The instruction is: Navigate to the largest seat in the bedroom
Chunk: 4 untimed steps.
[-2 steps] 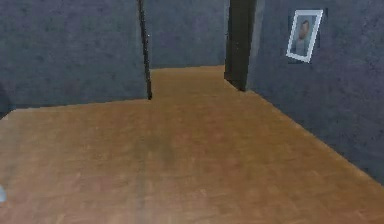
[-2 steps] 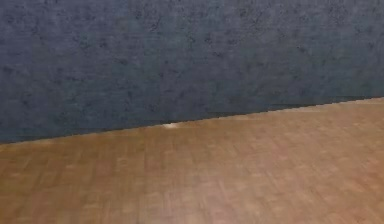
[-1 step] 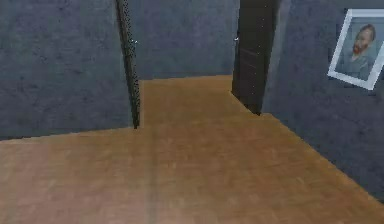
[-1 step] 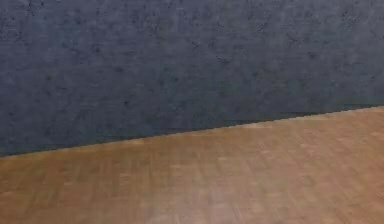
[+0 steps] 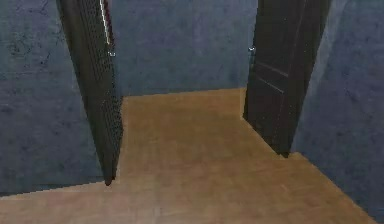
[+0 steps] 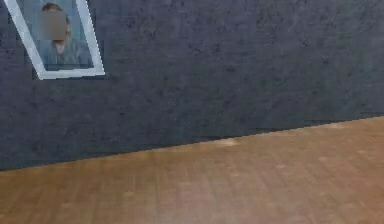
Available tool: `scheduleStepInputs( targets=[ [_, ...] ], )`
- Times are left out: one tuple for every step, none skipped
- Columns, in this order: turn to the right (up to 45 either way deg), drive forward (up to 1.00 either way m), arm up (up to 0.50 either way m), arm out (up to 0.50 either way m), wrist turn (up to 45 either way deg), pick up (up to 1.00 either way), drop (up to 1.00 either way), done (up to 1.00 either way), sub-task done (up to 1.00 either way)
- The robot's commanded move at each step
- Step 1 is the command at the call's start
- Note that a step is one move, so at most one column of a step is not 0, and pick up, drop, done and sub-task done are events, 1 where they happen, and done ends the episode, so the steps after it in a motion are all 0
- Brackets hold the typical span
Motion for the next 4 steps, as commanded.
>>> scheduleStepInputs(
  targets=[
    [0.0,1.00,0.00,0.00,0.0,0.00,0.00,0.00,0.00],
    [0.0,1.00,0.00,0.00,0.0,0.00,0.00,0.00,0.00],
    [0.0,0.75,0.00,0.00,0.0,0.00,0.00,0.00,0.00],
    [45.0,0.00,0.00,0.00,0.0,0.00,0.00,0.00,0.00]
  ],
)
